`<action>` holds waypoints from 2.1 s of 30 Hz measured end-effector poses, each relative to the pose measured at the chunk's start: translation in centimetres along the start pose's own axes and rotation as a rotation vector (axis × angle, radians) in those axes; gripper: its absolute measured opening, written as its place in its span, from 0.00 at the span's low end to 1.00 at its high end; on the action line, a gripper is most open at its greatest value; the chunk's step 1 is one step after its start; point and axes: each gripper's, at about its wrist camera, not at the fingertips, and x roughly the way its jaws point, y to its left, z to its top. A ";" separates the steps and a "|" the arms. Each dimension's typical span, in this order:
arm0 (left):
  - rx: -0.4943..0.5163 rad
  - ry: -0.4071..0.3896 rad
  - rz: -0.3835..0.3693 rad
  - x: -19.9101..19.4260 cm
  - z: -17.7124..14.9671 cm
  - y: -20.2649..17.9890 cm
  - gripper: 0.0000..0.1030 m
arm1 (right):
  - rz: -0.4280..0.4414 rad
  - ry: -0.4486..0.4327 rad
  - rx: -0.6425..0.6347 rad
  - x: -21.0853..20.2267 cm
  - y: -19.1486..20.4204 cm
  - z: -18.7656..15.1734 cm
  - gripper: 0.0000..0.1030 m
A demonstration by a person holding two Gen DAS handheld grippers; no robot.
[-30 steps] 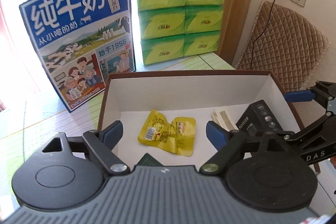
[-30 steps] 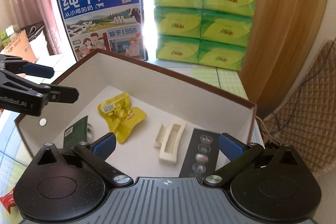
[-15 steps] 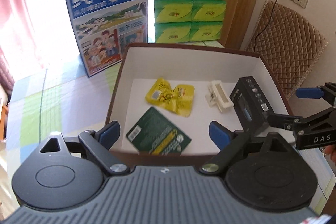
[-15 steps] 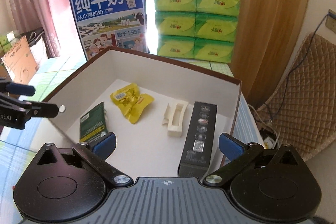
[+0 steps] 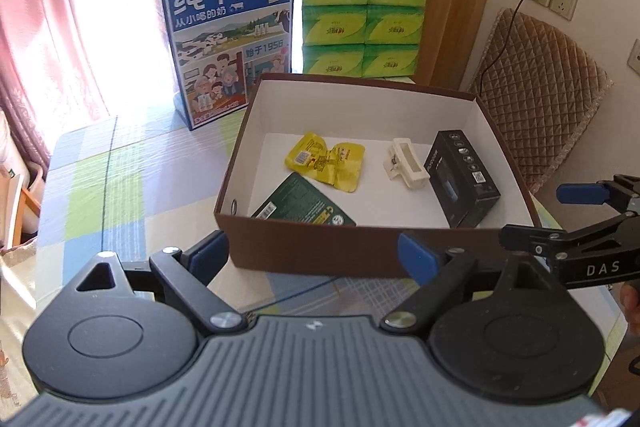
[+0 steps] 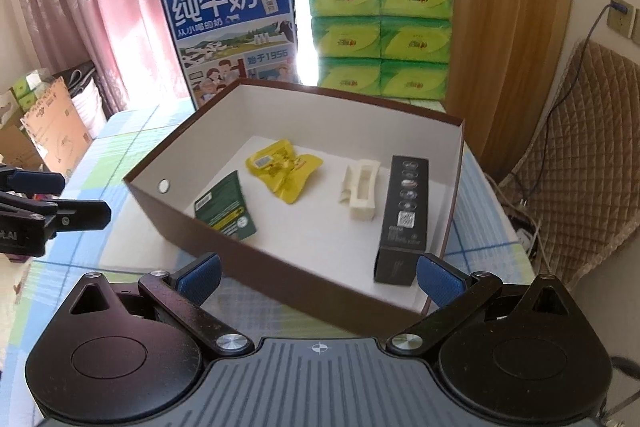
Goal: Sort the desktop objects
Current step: 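Withdraw both tools from the brown box toward the remaining table items, then lower the right tool onto the cream handle and close on it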
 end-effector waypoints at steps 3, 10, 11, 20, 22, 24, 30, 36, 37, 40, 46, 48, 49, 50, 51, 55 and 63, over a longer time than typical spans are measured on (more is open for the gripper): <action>-0.007 0.005 0.007 -0.9 -0.9 -0.3 0.87 | 0.006 0.005 0.009 -0.7 0.4 -0.8 0.98; -0.016 0.028 0.016 -2.2 -3.4 -0.7 0.87 | 0.014 0.040 0.009 -1.6 1.0 -2.8 0.98; -0.020 0.035 0.013 -2.3 -3.6 -0.7 0.87 | 0.015 0.043 0.010 -1.7 1.0 -3.1 0.98; -0.018 0.069 0.015 -2.9 -5.5 -0.6 0.87 | 0.054 0.036 0.034 -2.9 1.5 -4.3 0.98; -0.018 0.077 0.013 -3.0 -5.9 -0.6 0.87 | 0.052 0.043 0.020 -2.9 1.9 -4.6 0.98; -0.016 0.087 0.007 -3.0 -6.3 -0.7 0.87 | 0.048 0.050 0.005 -3.0 2.3 -4.9 0.98; -0.018 0.111 -0.005 -3.2 -7.7 -0.8 0.87 | 0.055 0.077 0.002 -3.0 2.8 -6.0 0.98; -0.037 0.146 0.004 -2.8 -9.8 -0.1 0.87 | 0.058 0.104 0.003 -2.6 3.1 -7.2 0.98; -0.045 0.153 0.002 -2.7 -10.1 0.1 0.87 | 0.060 0.111 0.003 -2.4 3.1 -7.4 0.98; -0.062 0.170 0.005 -2.6 -11.5 0.6 0.87 | 0.078 0.129 0.001 -2.0 3.2 -8.2 0.98; -0.115 0.213 0.032 -2.3 -14.5 2.3 0.86 | 0.112 0.166 0.005 -0.6 3.2 -10.2 0.98; -0.132 0.223 0.042 -2.3 -15.4 2.9 0.86 | 0.112 0.182 -0.010 0.0 3.3 -10.9 0.98; -0.142 0.228 0.045 -2.3 -15.7 3.2 0.86 | 0.108 0.190 -0.020 0.4 3.4 -11.2 0.98; -0.150 0.232 0.047 -2.3 -16.1 3.5 0.86 | 0.105 0.197 -0.034 0.8 3.6 -11.6 0.98; -0.156 0.235 0.050 -2.3 -16.3 3.7 0.86 | 0.108 0.201 -0.049 1.1 3.7 -12.0 0.98; -0.173 0.238 0.065 -2.1 -16.9 4.2 0.86 | 0.098 0.212 -0.117 2.4 4.3 -13.3 0.95; -0.181 0.232 0.089 -1.4 -17.0 5.4 0.86 | 0.106 0.235 -0.207 4.8 4.9 -14.7 0.61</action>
